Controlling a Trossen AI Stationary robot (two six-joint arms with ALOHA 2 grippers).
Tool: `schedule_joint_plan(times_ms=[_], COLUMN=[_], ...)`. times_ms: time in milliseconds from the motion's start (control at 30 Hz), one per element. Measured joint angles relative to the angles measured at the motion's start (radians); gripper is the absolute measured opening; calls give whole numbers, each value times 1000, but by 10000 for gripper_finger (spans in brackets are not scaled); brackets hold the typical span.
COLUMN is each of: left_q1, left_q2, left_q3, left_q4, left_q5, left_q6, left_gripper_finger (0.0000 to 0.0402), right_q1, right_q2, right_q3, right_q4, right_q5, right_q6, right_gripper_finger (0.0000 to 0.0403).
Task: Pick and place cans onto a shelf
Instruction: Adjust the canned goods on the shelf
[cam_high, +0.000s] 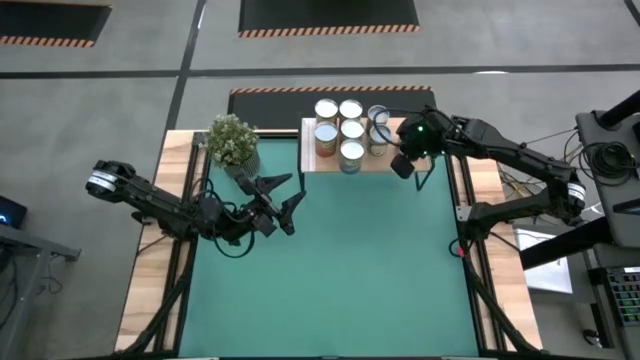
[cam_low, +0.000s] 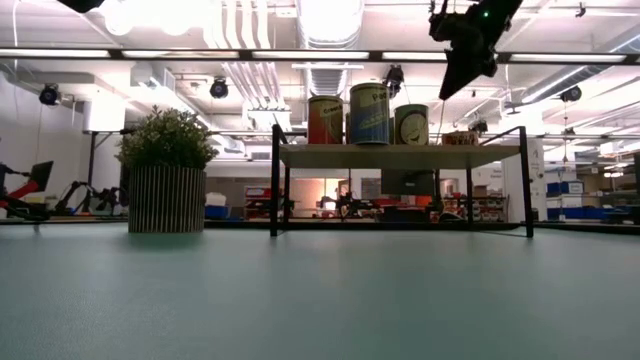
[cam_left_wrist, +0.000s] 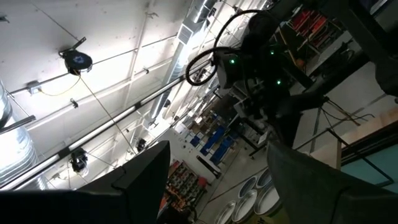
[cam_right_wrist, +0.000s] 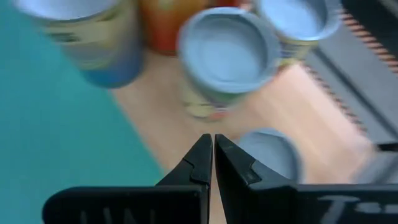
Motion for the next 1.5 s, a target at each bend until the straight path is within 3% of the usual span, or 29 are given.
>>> schedule_joint_plan(times_ms=[67,367,567,800,1100,1500], left_q1=[0,0,0,0,0,0], left_q2=[0,0,0,0,0,0], left_q3=[0,0,0,0,0,0], left_q4=[-1,-6,-7,-7,-8,-13], left_q5=[0,1,36,36,28,16], left_q6=[0,0,-14,-11,-2,8], left_gripper_finger=[249,249,249,249,249,249], right_q1=[0,0,-31,-109,-197,-201], right_q2=[0,-14,-25,116,307,372], right_q3=[-7,-19,8,84,254,273], right_q4=[1,-47,182,297,215,153], right_q5=[-38,-28,-21,-29,-29,-29], right_q6=[0,5,-47,-58,-77,-96], right_gripper_finger=[8,8,8,8,8,8])
